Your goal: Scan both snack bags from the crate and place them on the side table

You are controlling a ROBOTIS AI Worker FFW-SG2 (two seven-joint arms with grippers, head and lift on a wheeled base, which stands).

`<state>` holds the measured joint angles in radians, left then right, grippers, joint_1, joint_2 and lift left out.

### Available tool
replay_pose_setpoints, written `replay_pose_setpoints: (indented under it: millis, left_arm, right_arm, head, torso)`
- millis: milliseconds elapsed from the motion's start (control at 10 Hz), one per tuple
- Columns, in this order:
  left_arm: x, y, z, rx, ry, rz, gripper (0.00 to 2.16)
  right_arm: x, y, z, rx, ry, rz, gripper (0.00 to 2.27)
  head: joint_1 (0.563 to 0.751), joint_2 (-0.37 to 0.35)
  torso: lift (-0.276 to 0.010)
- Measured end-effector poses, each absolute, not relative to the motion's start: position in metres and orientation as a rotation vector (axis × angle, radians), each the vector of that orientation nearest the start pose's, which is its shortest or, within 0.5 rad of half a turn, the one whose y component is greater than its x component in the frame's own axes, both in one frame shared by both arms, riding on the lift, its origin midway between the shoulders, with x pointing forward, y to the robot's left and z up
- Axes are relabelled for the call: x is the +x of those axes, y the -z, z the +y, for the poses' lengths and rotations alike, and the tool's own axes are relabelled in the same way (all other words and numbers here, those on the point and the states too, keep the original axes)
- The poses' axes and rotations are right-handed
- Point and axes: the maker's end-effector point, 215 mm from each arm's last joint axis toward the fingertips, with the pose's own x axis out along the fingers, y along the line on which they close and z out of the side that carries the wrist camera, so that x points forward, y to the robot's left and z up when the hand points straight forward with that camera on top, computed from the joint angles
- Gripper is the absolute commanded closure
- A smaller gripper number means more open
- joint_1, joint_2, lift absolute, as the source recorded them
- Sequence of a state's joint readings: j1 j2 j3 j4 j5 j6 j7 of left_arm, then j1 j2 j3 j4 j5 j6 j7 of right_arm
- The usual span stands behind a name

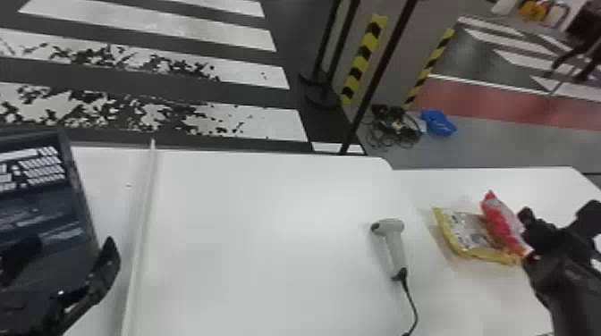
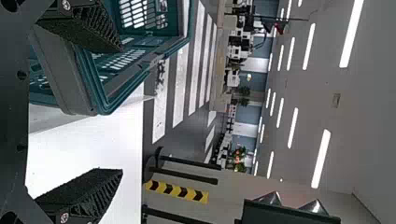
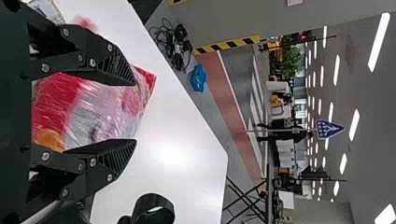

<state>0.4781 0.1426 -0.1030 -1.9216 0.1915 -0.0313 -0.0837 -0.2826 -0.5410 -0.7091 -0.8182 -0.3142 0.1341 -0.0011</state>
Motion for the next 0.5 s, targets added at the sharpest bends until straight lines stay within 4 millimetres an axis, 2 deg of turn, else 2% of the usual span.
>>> replay_pose_setpoints:
  millis: [300,400,500]
  left_arm:
    - [0.436,0.370,0.176,-0.092,0.217,0.090,0.08]
    - [0.434,0.363,0.176,-0.085,0.217,0.081,0.08]
    - [0.432,0.356,0.176,-0.077,0.215,0.071,0.08]
  right_arm:
    - [0.437,0.393,-0.806,0.311,0.839,0.199,0.04]
    - [0.438,0.398,-0.795,0.344,0.805,0.214,0.04]
    - [0.442,0.405,-0.774,0.361,0.741,0.232,0.05]
  head:
    - [0.695,-0.350]
    - [0.695,-0.350]
    - [0.695,-0.350]
  torso:
    - [-0.095]
    - [-0.095]
    - [-0.095]
